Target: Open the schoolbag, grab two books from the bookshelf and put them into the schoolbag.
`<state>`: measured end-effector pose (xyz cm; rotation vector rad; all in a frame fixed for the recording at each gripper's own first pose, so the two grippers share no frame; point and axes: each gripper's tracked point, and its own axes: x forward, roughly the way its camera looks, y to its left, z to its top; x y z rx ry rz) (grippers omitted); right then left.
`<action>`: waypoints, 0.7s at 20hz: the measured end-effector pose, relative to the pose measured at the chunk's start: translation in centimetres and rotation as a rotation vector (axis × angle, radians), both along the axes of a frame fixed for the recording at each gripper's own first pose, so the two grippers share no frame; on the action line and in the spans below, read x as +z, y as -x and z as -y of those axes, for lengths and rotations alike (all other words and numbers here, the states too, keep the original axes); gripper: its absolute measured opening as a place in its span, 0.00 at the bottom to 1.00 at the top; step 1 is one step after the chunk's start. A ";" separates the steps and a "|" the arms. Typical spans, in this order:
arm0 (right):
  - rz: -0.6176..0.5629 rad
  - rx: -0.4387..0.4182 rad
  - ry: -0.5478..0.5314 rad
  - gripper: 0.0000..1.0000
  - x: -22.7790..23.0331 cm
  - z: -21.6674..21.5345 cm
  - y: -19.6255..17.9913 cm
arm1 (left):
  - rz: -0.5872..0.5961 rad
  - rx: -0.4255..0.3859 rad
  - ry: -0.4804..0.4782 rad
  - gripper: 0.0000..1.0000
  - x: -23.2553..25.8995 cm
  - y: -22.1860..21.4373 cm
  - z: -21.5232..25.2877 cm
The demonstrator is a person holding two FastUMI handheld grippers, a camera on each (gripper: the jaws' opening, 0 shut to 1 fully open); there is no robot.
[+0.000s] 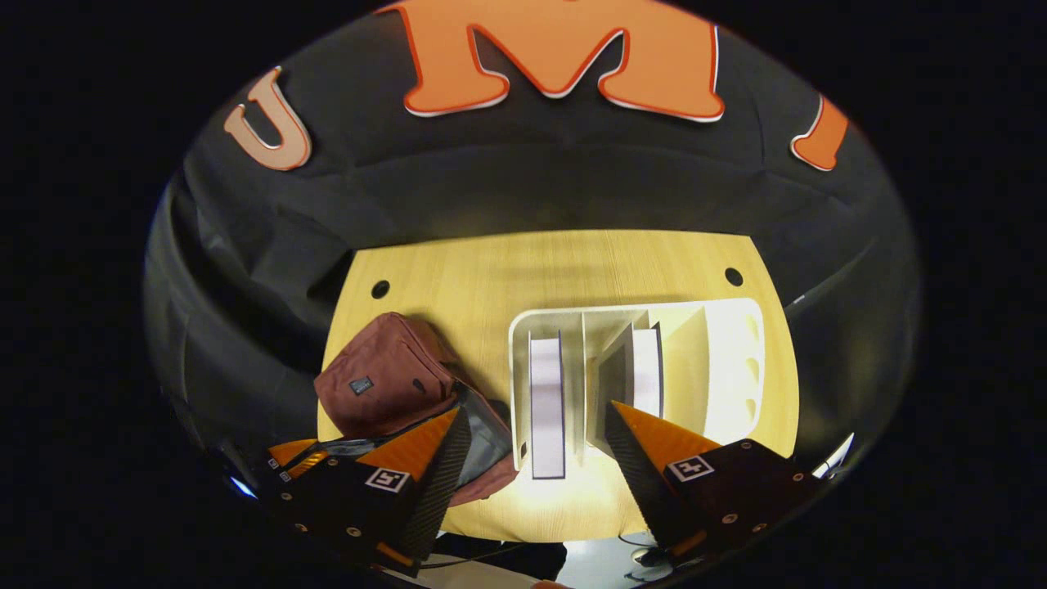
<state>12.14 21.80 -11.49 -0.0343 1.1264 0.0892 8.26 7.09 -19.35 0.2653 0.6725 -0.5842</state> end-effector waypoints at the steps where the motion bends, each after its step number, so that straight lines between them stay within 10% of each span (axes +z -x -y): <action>1: -0.024 0.005 0.022 0.98 -1.1 0.0 -0.5 | -0.003 -0.002 -0.006 0.01 -0.3 0.0 0.0; 11: -0.215 0.015 0.100 0.95 -10.0 -0.5 -2.2 | -0.010 0.025 -0.028 0.01 -0.4 -1.8 -0.8; 13: -0.229 0.001 0.118 0.85 -11.0 -0.1 -2.3 | -0.007 0.023 -0.037 0.01 -0.4 -2.0 -0.9; 14: -0.233 -0.029 0.128 0.63 -11.8 0.4 -2.3 | -0.011 0.024 -0.040 0.01 -0.5 -2.1 -0.8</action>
